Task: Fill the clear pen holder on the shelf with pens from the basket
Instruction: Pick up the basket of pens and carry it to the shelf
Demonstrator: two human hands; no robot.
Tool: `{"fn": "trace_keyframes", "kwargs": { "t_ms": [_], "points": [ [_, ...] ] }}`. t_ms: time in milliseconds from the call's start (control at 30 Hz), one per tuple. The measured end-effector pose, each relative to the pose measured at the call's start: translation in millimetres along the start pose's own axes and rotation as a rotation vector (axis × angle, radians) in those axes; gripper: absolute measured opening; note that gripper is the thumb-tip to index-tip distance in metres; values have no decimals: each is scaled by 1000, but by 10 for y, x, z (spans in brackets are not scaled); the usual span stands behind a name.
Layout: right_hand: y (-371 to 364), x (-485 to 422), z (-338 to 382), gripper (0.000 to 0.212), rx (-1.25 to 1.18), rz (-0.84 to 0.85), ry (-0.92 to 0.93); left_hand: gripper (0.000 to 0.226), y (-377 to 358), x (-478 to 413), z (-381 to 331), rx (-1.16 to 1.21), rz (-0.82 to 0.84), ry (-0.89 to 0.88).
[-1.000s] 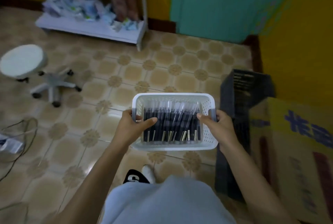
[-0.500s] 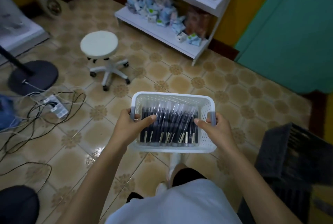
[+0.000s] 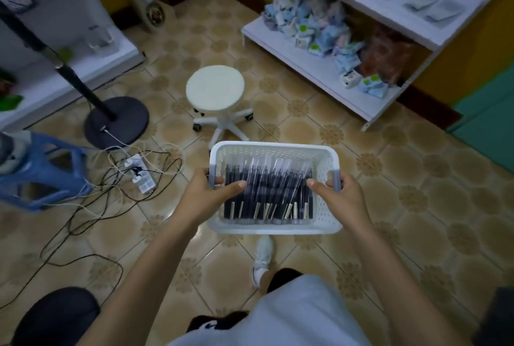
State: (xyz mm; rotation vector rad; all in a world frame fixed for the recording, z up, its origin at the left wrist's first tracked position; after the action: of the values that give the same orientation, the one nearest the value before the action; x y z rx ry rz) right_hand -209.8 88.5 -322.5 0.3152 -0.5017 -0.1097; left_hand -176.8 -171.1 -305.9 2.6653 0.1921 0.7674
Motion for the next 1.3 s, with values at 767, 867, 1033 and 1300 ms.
{"fn": "trace_keyframes", "kwargs": {
  "t_ms": [767,867,1033,1300],
  "points": [
    [-1402,-2838,2266,62,-58,-154,-10,67,1214,-3666,-1774,-13,73,-61],
    [-1361,-3116,2453,58,-114,-237,-23,59,1148,-4135,-2117,-81,165,-99],
    [-1097,-3765,2754,56,-118,-346,1,47,853,-4818,-2696,-108,274,-108],
    [-502,-5231,3105,58,-101,-330,19,54,72,-5924,-3562,-78,231,-86]
  ]
}}
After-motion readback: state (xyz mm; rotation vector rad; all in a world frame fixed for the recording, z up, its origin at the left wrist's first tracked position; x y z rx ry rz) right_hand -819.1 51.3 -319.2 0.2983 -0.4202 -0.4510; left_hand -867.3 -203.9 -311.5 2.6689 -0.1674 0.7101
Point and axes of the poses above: each hand's wrist, its own x-axis away from the middle knuckle, its own y-axis out of the back of the hand, z = x × y, the point moved 1 cm from there along -x, towards the middle knuckle, and after that the axes turned 3 degrees about -x, right-handed, at the moved point
